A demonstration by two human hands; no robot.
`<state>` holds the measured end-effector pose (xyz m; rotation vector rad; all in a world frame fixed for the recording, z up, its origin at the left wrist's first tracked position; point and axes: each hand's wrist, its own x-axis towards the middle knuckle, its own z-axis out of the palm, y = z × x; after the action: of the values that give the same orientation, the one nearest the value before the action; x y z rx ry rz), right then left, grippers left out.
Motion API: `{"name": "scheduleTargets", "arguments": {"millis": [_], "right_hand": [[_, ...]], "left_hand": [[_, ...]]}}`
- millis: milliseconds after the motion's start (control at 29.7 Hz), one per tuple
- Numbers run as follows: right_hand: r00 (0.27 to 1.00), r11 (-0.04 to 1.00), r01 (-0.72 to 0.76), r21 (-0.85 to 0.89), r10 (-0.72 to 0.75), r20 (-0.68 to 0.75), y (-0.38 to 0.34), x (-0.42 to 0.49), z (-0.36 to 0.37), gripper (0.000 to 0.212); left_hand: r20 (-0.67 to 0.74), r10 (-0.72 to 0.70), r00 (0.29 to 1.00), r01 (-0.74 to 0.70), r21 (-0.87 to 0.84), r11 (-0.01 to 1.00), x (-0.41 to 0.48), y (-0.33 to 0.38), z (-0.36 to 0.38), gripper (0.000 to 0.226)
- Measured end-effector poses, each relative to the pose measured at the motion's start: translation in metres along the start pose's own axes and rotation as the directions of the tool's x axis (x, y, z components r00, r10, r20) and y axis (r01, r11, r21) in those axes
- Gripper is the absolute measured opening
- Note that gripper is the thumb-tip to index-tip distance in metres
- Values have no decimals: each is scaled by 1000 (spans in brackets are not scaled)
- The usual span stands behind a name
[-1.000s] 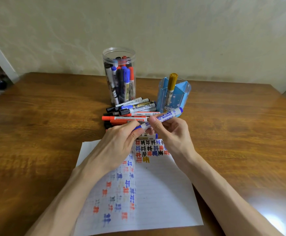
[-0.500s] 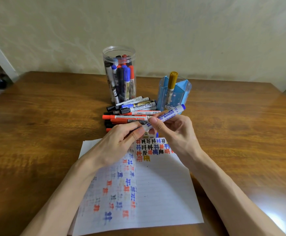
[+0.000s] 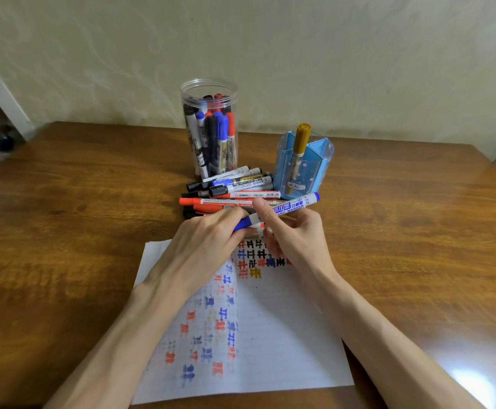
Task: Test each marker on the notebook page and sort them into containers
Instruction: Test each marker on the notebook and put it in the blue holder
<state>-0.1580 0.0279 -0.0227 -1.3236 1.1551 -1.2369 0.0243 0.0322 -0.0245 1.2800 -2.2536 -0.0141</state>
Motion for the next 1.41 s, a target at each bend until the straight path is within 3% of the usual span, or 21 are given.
{"name": "scheduleTargets", "arguments": {"millis": [101,202,303,572,672,773,874,1009,1143,1412], "right_hand": [[1000,1000,-21,-4,21,8,1,0,1,46],[999,999,-22,40,20,43,2,3,-3,46],[997,997,-6,75,0,79,1,3,-8,45],[994,997,62,52,-67,85,-2,1,-7,41],[993,997,67,47,-71,89,-7,0,-10,41],[995,994,61,87,-54,-81,-13,15,-42,39],[989,990,34,134,-14,-147,-14,24,-57,44],[991,999,-9,53,16,-131,-10,21,-40,21],[989,998,-58,0,57,-138,-8,20,-40,11],[989,980,-144,-137,136,-61,-14,6,-34,18]], "left_hand": [[38,-4,999,3,29,1000,1,6,-1,49],[66,6,998,-5,-3,1000,2,8,-3,40],[142,-51,989,80,-202,976,1,6,-5,27],[265,-67,962,197,-504,841,0,4,-13,43],[363,-59,930,290,-624,725,2,1,-17,54],[335,-124,934,344,-749,566,-6,-11,-30,48],[255,-200,946,323,-699,638,-14,-26,-30,40],[189,-225,956,293,-531,795,-7,-23,-22,28],[155,-190,969,243,-498,832,-8,-19,-17,20],[166,-154,974,220,-527,821,-9,-11,-13,27]]}}
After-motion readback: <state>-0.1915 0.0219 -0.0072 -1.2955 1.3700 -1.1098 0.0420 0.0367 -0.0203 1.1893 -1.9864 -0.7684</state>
